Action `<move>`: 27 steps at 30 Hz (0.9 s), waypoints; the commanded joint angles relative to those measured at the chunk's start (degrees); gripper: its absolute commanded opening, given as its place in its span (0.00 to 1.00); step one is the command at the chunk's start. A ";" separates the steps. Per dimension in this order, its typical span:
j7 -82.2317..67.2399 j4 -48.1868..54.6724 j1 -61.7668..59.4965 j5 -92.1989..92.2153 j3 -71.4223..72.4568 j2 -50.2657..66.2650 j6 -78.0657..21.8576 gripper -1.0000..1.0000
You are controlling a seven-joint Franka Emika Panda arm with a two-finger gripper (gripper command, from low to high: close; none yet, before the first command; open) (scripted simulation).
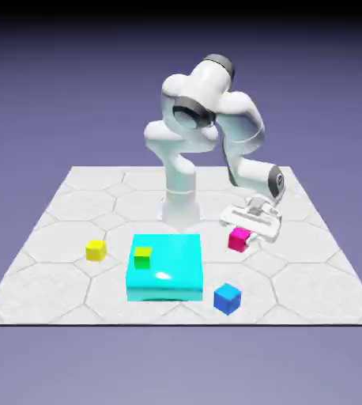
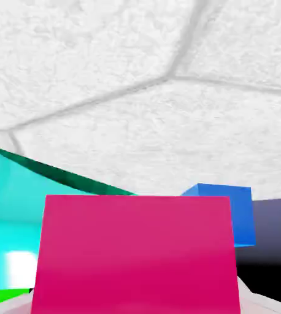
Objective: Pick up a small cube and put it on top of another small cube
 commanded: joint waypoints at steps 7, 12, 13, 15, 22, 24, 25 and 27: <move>-17.47 12.51 -3.51 17.30 -13.58 -8.39 0.23 0.00; -29.93 21.45 -6.02 29.74 -23.29 -14.39 0.38 0.00; -32.42 23.24 -6.52 32.22 -25.23 -15.59 0.42 0.00; -34.82 25.75 -7.32 36.29 -29.23 -16.92 1.06 0.00; -30.44 29.26 -9.17 46.04 -43.76 -16.34 6.20 0.00; -29.19 30.26 -9.69 48.82 -47.91 -16.18 7.67 0.00; -28.57 30.76 -9.95 50.21 -49.99 -16.09 8.41 0.00; -25.33 30.91 -10.31 52.22 -54.13 -15.10 10.29 0.00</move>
